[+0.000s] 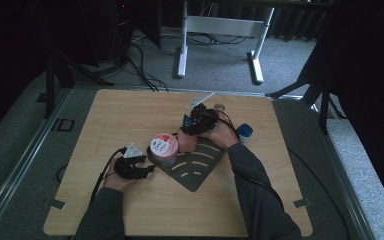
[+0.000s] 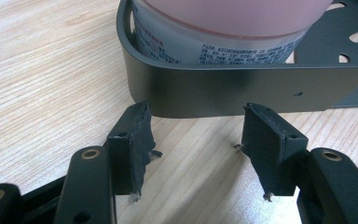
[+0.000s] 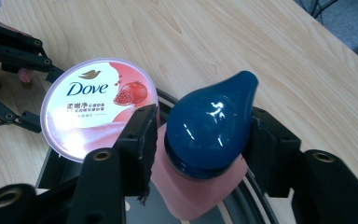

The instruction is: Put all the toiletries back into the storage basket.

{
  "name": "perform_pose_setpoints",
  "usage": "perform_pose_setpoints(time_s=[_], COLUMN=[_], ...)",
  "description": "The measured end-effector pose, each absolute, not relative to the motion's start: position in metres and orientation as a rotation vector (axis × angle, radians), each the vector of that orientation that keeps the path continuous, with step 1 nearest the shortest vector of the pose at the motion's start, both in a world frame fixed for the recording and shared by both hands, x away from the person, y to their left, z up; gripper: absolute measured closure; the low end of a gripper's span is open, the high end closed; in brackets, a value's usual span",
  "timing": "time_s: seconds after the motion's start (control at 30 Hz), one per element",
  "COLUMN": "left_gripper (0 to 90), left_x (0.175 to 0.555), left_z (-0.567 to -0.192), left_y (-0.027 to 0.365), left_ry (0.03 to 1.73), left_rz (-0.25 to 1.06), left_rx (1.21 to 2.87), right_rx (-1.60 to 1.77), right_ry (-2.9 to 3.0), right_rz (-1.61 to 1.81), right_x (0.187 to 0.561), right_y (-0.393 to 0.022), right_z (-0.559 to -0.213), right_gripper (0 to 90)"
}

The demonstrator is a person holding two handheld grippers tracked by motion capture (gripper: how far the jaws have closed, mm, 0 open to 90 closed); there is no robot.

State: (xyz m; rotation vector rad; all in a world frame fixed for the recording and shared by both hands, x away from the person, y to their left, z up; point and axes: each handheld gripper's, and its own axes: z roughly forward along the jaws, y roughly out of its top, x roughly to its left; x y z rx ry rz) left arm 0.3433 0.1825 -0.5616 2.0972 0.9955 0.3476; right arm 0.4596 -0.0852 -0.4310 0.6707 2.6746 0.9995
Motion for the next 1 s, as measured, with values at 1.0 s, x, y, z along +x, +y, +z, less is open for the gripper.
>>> perform_pose_setpoints(time_s=[1.0], left_gripper=[42.4], left_x=[0.343], left_z=[-0.562], left_y=[0.182], left_ry=[0.996], left_rz=[0.353], left_rx=[2.097], right_rx=[0.710], right_ry=[2.667], right_rz=[0.990], right_x=[0.430], right_y=[-0.116], right_z=[-0.440], right_gripper=[40.1])
